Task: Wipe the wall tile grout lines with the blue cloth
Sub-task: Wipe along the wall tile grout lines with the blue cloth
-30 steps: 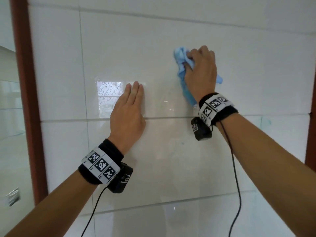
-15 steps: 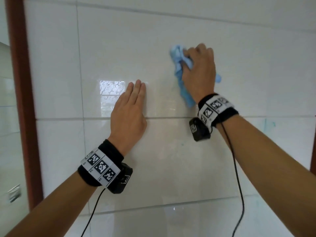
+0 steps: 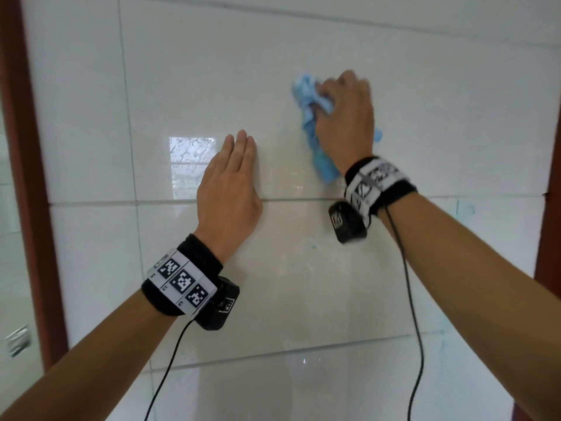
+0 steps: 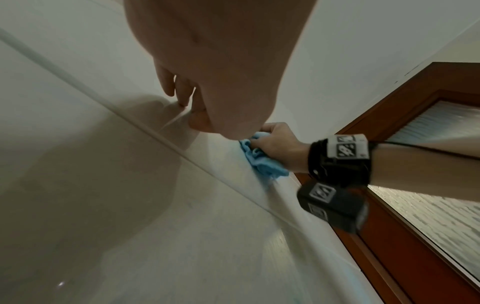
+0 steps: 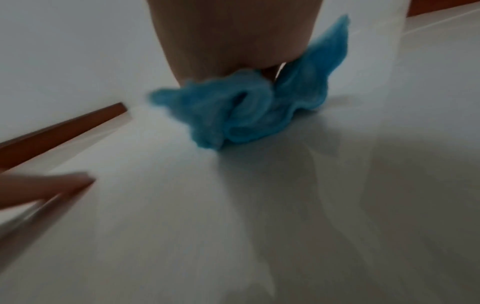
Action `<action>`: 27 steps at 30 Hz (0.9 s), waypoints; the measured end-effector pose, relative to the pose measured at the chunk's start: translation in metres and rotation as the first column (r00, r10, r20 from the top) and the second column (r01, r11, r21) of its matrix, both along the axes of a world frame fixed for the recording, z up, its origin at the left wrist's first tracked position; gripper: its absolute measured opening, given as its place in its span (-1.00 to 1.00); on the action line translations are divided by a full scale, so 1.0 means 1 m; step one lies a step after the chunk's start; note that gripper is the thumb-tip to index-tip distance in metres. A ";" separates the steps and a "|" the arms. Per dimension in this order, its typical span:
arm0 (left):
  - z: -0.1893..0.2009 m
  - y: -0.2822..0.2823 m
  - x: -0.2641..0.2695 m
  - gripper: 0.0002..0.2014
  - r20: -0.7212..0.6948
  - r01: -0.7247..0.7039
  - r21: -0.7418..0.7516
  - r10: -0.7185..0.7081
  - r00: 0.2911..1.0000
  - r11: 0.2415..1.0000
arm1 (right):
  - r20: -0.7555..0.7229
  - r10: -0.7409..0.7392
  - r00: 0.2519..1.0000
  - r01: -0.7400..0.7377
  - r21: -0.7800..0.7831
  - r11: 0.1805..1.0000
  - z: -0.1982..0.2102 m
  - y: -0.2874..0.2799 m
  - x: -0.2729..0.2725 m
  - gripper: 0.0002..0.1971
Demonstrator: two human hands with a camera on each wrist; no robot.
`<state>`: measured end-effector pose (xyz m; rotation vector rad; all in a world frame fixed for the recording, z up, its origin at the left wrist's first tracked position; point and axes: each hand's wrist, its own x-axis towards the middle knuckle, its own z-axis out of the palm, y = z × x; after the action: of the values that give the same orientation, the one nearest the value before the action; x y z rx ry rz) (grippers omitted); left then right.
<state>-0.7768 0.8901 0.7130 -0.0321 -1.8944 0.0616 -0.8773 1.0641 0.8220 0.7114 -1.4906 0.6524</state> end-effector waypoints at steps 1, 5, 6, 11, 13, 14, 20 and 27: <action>0.000 0.002 0.000 -0.24 0.005 -0.002 0.000 0.002 1.000 1.000 | 0.000 -0.002 1.000 0.002 -0.063 0.998 0.010 0.005 0.003 -0.95; 0.001 0.004 -0.003 -0.25 0.004 -0.001 -0.012 0.001 1.000 1.000 | -0.023 -0.089 0.996 0.087 -0.057 0.995 -0.012 -0.006 0.011 -0.79; 0.001 0.005 -0.005 -0.24 0.000 0.004 -0.019 -0.004 1.000 1.000 | -0.037 -0.117 0.992 0.118 0.029 0.993 -0.035 -0.013 0.012 -0.73; -0.001 0.010 -0.013 -0.25 -0.026 0.032 -0.027 -0.033 0.999 0.999 | -0.169 0.042 0.985 0.017 0.331 0.944 -0.090 0.009 0.006 -0.65; -0.002 0.012 -0.015 -0.22 -0.047 0.019 -0.022 -0.020 0.999 1.000 | -0.128 -0.015 0.992 0.039 0.185 0.982 -0.059 0.027 -0.004 -0.65; -0.003 0.013 -0.016 -0.21 -0.059 0.016 -0.015 -0.017 0.998 1.000 | -0.096 -0.051 0.994 0.060 0.096 0.994 -0.041 0.036 -0.011 -0.68; -0.012 0.024 -0.022 -0.28 -0.065 0.011 -0.017 -0.012 0.998 1.000 | -0.041 -0.135 0.990 0.124 -0.202 0.972 -0.009 0.044 -0.010 -0.73; -0.020 0.028 -0.028 -0.02 -0.077 -0.060 0.022 0.061 0.995 0.998 | -0.175 -0.073 0.982 0.120 0.277 0.953 -0.058 0.056 -0.013 -0.72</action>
<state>-0.8045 0.9185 0.6932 0.0405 -1.8176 0.0842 -0.8907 1.1205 0.7639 0.8851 -1.4716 0.2966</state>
